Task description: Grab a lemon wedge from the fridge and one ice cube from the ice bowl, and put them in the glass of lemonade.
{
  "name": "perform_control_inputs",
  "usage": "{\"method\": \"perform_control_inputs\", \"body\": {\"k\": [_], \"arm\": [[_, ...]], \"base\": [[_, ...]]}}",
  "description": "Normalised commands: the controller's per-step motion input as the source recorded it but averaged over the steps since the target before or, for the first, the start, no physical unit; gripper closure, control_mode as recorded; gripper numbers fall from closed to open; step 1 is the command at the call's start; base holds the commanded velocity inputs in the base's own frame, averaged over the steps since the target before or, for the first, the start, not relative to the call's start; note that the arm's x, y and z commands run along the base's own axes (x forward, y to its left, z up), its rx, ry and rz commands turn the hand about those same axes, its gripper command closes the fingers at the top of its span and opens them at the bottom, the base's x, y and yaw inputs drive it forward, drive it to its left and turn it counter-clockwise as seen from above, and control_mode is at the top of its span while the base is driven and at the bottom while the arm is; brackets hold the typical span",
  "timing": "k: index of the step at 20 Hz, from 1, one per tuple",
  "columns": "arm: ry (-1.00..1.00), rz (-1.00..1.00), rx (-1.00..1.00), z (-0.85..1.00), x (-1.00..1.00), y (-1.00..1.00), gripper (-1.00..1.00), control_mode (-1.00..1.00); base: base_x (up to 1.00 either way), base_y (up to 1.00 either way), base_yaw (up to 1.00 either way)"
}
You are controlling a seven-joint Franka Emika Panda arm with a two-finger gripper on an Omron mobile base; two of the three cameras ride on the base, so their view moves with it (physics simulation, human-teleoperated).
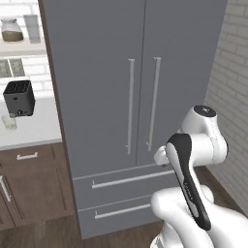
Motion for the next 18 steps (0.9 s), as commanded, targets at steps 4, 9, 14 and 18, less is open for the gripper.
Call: {"method": "perform_control_inputs", "body": {"k": [4, 9, 14, 18], "arm": [[0.00, 0.00, 0.00, 0.00, 0.00, 0.00, -1.00, 1.00], [0.00, 0.00, 0.00, 0.00, 0.00, 0.00, -1.00, -1.00], [-0.08, 0.00, 0.00, 0.00, 0.00, 0.00, -1.00, -1.00], [-0.31, 0.00, 0.01, 0.33, -0.23, 0.00, -1.00, -1.00]], "base": [[0.00, -0.04, -0.01], [0.00, 0.00, 0.00], [0.00, 0.00, 0.00], [0.00, 0.00, 0.00]]}}
